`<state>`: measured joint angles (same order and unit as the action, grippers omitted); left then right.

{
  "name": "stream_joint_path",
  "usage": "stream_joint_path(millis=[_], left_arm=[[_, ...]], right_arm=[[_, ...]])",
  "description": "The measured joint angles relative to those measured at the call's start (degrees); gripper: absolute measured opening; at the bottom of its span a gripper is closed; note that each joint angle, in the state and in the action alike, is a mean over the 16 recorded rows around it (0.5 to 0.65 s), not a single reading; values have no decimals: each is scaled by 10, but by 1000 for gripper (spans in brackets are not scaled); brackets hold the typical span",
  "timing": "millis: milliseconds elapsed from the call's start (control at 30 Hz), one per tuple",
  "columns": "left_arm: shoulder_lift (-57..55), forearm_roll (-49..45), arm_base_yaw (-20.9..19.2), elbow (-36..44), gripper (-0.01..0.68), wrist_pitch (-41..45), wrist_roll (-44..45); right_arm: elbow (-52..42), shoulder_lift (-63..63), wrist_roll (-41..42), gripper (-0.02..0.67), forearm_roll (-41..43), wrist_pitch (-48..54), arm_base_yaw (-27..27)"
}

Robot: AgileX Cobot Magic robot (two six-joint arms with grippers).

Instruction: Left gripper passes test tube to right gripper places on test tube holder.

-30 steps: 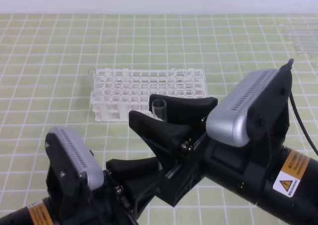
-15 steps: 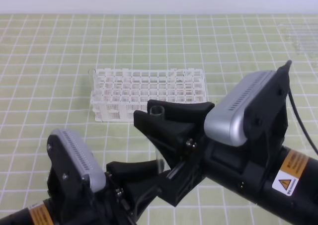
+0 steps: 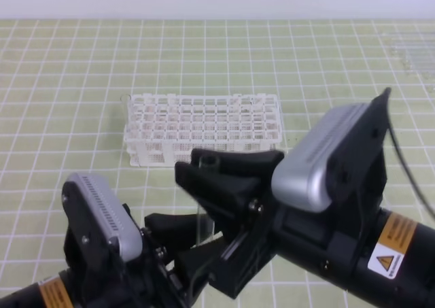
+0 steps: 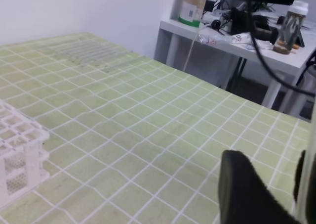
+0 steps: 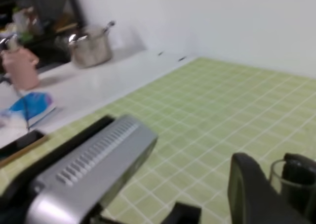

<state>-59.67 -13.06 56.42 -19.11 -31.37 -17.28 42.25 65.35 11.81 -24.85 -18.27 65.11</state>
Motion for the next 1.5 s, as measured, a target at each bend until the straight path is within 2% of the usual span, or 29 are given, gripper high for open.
stream_joint_path(millis=[167,300,567,833,1000,1167,1500], left_arm=[[7,-2,0,0,317,5,0],[34,-3,0,0,342,24,1],[166,-8,0,0,185,151,2],[375,-4,0,0,22,353,3],[486,2,0,14,2,431,2],[553,9,0,61,0,434,2],[586,11,0,172,-1,348,2]], right_arm=[[0,-8,11,96,-14,7,-1],[0,-19,40,93,-41,17,-7],[0,-48,120,93,-103,31,-20],[0,-63,157,93,-129,37,-26],[0,-64,159,93,-129,38,-26],[0,-64,159,93,-129,38,-26],[0,-62,161,93,-129,38,-26]])
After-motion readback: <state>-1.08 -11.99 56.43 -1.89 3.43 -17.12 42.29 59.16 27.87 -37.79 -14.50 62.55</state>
